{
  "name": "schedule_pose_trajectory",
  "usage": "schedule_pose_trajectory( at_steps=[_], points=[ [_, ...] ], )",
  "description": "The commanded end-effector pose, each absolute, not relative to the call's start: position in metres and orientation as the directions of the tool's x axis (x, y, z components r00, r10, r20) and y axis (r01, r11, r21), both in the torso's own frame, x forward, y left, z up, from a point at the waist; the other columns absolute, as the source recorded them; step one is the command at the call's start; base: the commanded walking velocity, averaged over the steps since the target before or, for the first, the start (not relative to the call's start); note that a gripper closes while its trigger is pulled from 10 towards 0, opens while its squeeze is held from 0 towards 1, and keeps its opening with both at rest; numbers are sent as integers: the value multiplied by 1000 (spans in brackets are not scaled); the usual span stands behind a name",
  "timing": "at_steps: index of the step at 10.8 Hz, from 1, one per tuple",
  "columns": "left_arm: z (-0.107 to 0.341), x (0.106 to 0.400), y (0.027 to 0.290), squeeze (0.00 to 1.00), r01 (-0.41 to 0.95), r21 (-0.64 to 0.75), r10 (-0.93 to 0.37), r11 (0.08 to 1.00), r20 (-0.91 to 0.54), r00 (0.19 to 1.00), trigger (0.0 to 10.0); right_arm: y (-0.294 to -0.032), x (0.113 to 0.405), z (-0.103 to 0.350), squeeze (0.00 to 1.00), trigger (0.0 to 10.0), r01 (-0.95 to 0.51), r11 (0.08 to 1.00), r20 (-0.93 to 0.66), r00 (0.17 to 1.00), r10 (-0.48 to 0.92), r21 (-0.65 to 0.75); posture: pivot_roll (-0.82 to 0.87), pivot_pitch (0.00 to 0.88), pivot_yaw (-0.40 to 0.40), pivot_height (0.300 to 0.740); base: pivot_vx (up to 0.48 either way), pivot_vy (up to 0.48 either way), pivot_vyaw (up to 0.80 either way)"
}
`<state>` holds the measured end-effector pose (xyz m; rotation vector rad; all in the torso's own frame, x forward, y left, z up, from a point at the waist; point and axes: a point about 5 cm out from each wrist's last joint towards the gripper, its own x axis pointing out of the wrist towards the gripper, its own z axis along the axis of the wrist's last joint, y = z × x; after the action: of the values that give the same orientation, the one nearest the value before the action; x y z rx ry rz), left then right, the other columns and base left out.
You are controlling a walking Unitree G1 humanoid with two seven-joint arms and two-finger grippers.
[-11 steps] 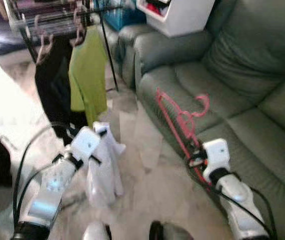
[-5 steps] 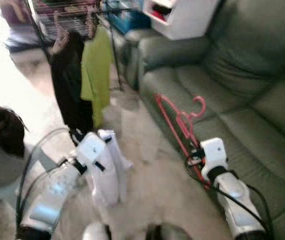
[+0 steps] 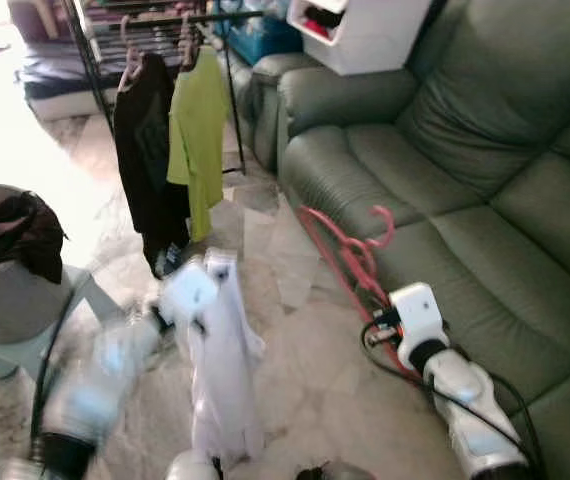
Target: Hang hanger
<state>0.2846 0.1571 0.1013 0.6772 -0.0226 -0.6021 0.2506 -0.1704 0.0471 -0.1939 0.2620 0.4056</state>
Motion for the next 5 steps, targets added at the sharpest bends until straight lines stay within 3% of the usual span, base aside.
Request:
schedule_pose_trajectory(
  at_steps=[1, 2, 3, 5],
  points=[
    [120, 296, 154, 0, 460, 669, -552, 584, -88, 829, 10000, -165, 253, 56, 0, 10000, -493, 859, -284, 851, 442, -138, -32, 4, -30, 740, 0, 0, 0],
    [134, 309, 159, 0, 404, 699, -540, 591, -30, 841, 10000, -166, 251, 55, 0, 10000, -561, 809, -328, 808, 489, -178, -39, 8, -26, 740, 0, 0, 0],
    [141, 315, 161, 0, 338, 874, -611, 349, -62, 789, 10000, -170, 246, 51, 0, 10000, -655, 725, -401, 735, 547, -212, -43, 8, -25, 740, 0, 0, 0],
    [145, 331, 171, 0, 345, 912, -592, 222, -155, 791, 10000, -178, 240, 56, 0, 10000, -754, 629, -458, 634, 623, -189, -43, 4, -23, 740, 0, 0, 0]
  ],
)
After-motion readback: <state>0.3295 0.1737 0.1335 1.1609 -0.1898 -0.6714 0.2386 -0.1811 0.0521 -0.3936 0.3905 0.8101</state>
